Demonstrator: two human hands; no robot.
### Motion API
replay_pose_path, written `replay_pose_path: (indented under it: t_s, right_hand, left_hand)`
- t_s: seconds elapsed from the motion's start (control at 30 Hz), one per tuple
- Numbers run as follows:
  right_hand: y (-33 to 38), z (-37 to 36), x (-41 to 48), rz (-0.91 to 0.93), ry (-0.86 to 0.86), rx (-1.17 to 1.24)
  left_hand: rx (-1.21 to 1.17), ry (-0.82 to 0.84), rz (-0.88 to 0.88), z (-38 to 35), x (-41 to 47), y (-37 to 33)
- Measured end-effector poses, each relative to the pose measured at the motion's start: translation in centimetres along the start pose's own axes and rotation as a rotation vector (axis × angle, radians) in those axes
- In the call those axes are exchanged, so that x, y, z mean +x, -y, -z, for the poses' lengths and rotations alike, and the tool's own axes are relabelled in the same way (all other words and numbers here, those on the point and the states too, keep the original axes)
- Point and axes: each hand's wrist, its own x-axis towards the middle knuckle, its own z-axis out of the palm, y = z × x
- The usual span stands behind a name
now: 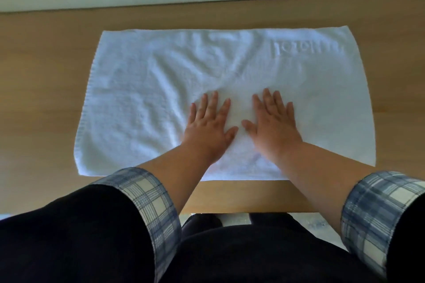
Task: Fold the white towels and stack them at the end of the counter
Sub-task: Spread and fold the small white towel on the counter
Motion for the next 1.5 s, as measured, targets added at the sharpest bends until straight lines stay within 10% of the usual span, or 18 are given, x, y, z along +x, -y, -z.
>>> replay_pose_path:
  t_s: [0.9, 1.5]
  right_hand:
    - [14.7, -3.7, -4.7, 0.24, 0.161, -0.186]
    - [-0.5, 3.0, -12.0, -0.294, 0.318, 0.134]
  left_hand:
    - [0.011, 0.056, 0.331, -0.9, -15.1, 22.5]
    - [0.015, 0.145, -0.451, 6.5, -4.4, 0.8]
